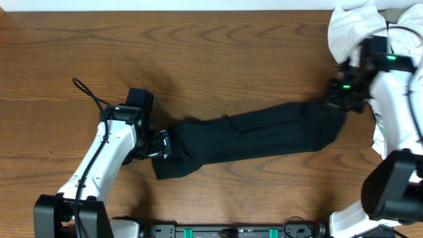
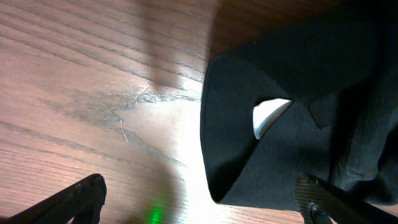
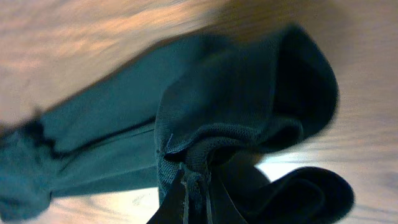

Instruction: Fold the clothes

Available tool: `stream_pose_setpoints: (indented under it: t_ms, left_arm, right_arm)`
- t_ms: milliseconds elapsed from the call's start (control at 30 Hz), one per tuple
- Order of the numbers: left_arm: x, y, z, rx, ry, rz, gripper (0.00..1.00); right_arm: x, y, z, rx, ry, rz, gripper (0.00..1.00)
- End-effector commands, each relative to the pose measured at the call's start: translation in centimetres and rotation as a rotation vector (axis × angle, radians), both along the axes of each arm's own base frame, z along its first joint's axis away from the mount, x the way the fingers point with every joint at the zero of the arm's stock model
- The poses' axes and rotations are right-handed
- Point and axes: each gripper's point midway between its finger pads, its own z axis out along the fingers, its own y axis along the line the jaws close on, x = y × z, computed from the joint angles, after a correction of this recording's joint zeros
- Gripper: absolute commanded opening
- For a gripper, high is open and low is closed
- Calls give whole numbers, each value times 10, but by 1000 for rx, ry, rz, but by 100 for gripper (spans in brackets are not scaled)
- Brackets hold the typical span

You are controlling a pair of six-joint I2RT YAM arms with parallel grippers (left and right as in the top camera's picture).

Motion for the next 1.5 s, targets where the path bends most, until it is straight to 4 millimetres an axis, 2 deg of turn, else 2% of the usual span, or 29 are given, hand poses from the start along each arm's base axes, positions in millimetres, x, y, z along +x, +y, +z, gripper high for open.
stream_pose_setpoints:
  t_ms: [0, 200, 467, 833, 900, 1000, 1100, 1267, 1467]
  left_arm:
    - [8, -3, 9, -18, -37, 8, 98]
    - [8, -4, 9, -24, -37, 8, 98]
    - [8, -4, 9, -23, -36, 8, 98]
    - [6, -3, 9, -23, -31, 8, 98]
    - [6, -3, 9, -23, -31, 8, 98]
    - [6, -3, 8, -23, -30, 8, 98]
    - [6, -3, 8, -23, -30, 8, 98]
    - [6, -3, 8, -23, -30, 8, 98]
    - [6, -3, 8, -23, -30, 8, 98]
  right_arm:
    - [0, 33, 10, -28, -17, 45, 1]
    - [-9, 87, 3, -85, -5, 158, 1]
    - [-19, 127, -17, -136, 35, 229, 1]
    - [-34, 158, -56, -166, 132, 306, 2]
    - [-36, 163, -58, -167, 133, 321, 4]
    - [-37, 172, -59, -164, 118, 344, 23]
    - [-38, 182, -59, -160, 100, 370, 29]
    - [-39, 192, -59, -158, 73, 448, 34]
    - [-34, 187, -60, -178, 57, 453, 33]
